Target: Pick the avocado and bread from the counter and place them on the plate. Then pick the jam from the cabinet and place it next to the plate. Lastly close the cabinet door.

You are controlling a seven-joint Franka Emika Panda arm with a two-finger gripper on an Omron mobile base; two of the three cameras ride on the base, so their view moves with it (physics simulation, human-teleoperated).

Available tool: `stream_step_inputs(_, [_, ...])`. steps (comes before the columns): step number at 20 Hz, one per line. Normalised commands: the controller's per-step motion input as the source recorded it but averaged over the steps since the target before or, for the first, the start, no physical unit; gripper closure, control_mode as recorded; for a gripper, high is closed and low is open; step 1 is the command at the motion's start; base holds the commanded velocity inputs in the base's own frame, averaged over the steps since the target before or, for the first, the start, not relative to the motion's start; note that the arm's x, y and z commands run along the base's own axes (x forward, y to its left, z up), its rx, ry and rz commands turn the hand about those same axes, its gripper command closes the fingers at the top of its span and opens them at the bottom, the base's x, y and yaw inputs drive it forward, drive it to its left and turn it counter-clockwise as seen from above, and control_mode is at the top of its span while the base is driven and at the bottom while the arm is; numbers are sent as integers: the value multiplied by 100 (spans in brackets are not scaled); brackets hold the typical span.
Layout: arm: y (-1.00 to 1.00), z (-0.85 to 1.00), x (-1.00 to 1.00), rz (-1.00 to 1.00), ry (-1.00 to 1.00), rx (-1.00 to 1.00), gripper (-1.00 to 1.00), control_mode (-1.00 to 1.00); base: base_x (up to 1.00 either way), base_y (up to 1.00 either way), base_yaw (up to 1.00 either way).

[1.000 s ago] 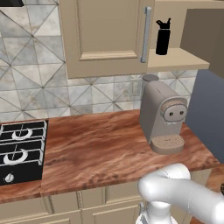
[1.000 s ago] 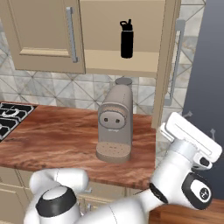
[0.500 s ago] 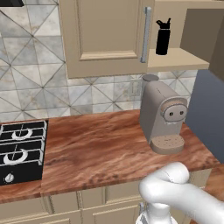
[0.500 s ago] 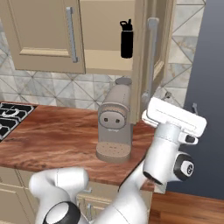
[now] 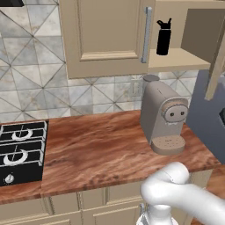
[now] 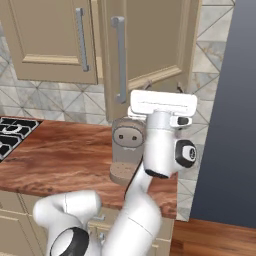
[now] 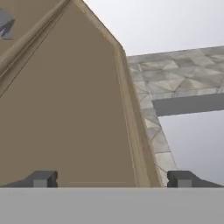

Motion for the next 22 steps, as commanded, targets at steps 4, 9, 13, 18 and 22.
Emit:
stream_step_inputs(4, [65, 59, 22, 22, 4, -35, -100, -100, 0, 0, 0])
stream_step_inputs(9, [46, 48, 25, 10, 8, -29, -100, -100, 0, 0, 0])
stream_step_inputs(13, [29, 38, 34, 0, 11, -25, -100, -100, 0, 0, 0])
stream_step_inputs(18, [25, 10, 67, -2, 18, -21, -100, -100, 0, 0, 0])
stream_step_inputs(22, [20, 11, 75, -1, 23, -19, -100, -100, 0, 0, 0])
